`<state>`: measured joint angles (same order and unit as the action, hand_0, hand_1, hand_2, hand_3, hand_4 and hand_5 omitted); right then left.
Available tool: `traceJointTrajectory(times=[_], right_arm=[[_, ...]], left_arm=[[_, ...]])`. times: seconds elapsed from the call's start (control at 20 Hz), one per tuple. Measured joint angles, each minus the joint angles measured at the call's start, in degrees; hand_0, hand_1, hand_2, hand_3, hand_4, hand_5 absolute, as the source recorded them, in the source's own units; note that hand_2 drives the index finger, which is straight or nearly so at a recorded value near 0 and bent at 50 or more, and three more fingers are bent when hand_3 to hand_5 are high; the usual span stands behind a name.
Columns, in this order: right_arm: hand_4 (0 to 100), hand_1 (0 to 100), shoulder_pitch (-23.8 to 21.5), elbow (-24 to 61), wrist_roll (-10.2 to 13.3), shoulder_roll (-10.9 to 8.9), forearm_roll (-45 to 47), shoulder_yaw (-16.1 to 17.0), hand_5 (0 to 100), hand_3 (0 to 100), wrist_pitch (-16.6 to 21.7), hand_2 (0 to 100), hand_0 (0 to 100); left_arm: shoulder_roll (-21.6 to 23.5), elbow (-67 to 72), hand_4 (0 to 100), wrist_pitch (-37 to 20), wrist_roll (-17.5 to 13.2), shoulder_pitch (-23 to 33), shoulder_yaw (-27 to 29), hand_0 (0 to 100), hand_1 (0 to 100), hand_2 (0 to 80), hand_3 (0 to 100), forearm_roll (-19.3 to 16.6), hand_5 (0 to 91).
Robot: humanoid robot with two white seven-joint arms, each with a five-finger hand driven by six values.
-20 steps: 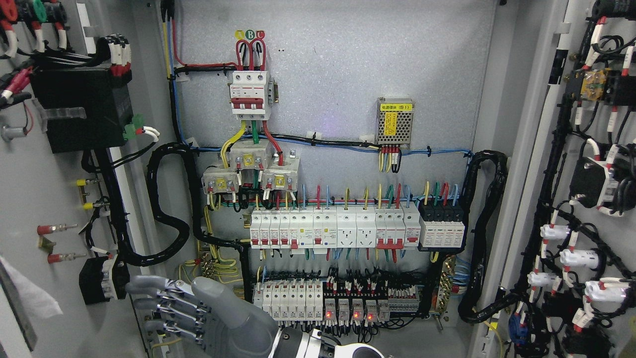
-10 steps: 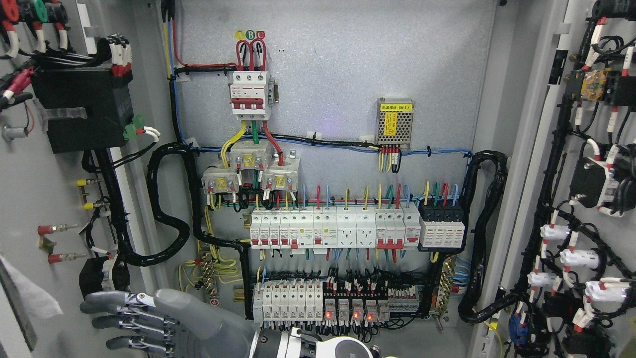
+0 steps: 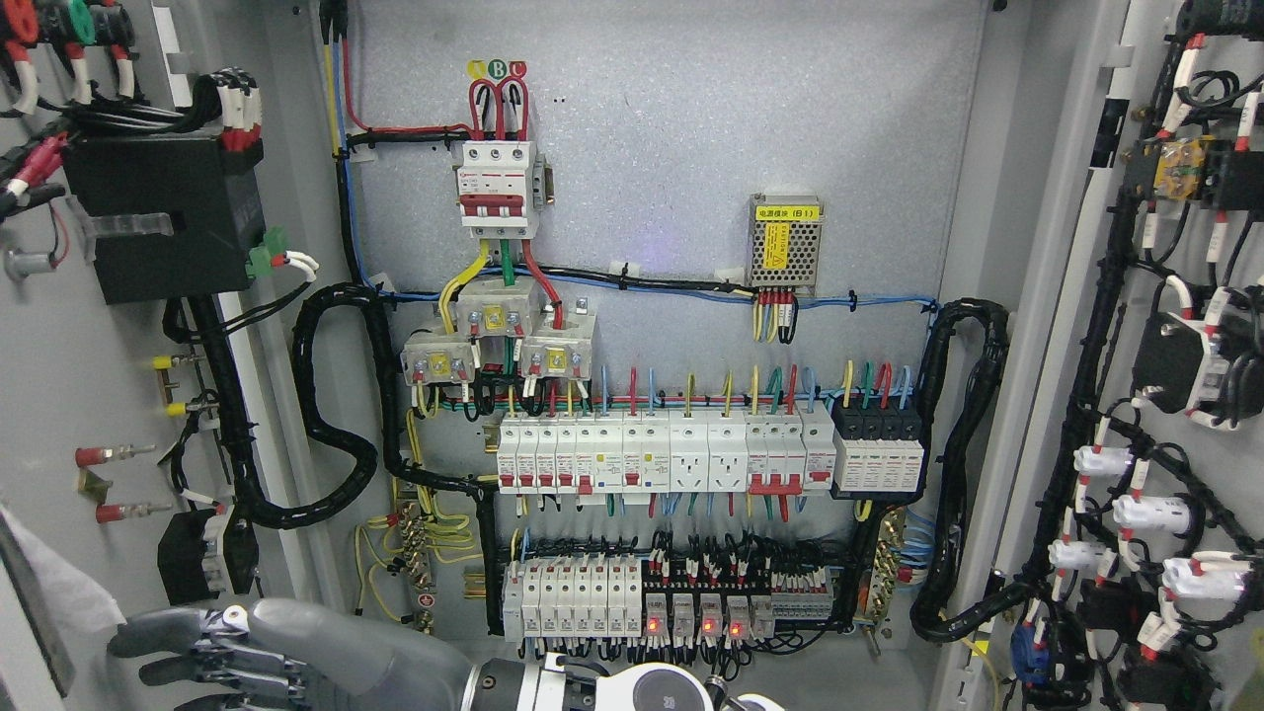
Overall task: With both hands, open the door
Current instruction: 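Push the meter door farther open with the right hand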
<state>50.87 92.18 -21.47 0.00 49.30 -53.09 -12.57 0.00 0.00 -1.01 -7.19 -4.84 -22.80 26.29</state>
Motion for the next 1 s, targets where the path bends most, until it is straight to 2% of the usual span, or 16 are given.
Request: traceJointTrajectory(times=[0.5,0.85,1.0], right_arm=[[0,0,2.32,-1.88,0.03,0.00,0.22,-2.81,0,0,1.65,0,22],[0,0,5.83,-2.57,0.13,0.00,2.71,-5.13,0,0,2.35,0,22],[0,0,7.34,-2.86,1.14,0.01,4.98,-6.15,0,0,2.58,0,22]], left_arm=[[0.00,0.00,4,-0.18,0.53,0.20,0.02,30,0,2.8,3,0.02,0.0],[0.00,0.00,4,0.04,0.21,0.37,0.10,30,0,2.8,3,0.06,0.0],[0.00,0.00,4,0.05,0.19,0.39,0.11,30,0,2.8,3,0.06,0.0]])
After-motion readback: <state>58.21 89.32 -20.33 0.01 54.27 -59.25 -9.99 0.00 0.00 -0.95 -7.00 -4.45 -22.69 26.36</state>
